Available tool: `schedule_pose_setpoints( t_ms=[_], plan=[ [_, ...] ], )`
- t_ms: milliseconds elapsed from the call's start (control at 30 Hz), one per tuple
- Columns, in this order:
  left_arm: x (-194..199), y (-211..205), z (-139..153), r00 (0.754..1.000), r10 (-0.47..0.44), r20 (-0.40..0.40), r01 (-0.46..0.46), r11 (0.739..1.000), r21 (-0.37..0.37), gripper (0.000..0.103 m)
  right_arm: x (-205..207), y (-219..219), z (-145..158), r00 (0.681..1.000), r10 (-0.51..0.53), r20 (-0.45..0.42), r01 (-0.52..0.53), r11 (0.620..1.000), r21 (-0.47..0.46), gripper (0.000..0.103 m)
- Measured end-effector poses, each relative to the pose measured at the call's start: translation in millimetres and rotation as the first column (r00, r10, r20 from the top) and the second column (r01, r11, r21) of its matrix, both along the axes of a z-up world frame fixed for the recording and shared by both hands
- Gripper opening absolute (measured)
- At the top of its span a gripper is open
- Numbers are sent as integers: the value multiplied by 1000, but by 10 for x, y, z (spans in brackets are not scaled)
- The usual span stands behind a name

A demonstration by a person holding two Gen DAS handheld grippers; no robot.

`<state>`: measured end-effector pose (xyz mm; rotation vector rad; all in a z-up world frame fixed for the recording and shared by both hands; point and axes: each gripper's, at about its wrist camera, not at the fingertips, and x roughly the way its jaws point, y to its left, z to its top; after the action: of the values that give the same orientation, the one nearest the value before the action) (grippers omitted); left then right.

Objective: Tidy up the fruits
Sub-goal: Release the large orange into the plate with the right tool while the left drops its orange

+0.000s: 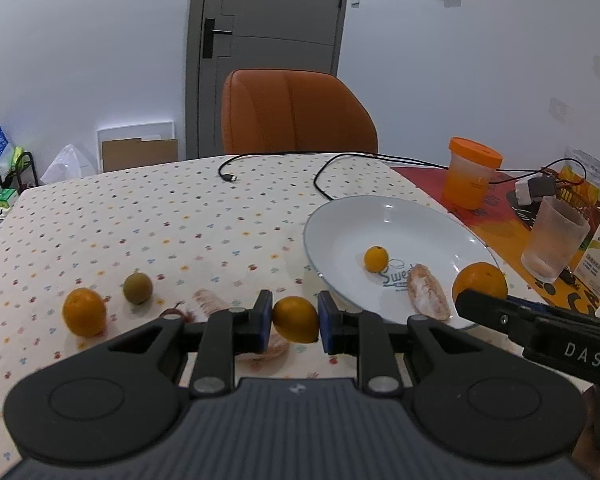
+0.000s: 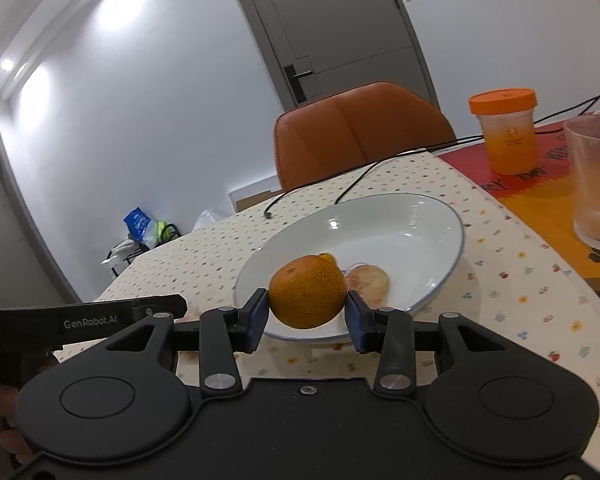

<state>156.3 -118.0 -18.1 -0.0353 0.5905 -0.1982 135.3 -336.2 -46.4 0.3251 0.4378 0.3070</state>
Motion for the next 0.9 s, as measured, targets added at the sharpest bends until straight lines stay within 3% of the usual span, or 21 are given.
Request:
schedule_pose_setpoints(
  t_ms=[400, 567, 667, 767, 900],
  plan=[
    [209, -262, -8, 998, -54, -6, 55, 998, 7, 23, 157, -189, -42, 998, -58, -26, 58, 998, -10, 40],
    [286, -386, 10, 997, -81, -2, 81, 997, 11, 23, 117, -262, -18, 996, -84, 1, 84, 996, -9, 56],
    [313, -450, 16, 995, -95, -6, 95, 995, 13, 23, 74, -294, -17, 996, -89, 7, 89, 996, -7, 57],
    [273, -490, 38, 995, -101, 15, 101, 995, 22, 30, 70, -307, -31, 996, -85, -3, 85, 996, -2, 57],
    [257, -469, 18, 996, -83, -9, 83, 996, 22, 48, 70, -284, -45, 997, -78, -13, 78, 997, 1, 59]
  ],
)
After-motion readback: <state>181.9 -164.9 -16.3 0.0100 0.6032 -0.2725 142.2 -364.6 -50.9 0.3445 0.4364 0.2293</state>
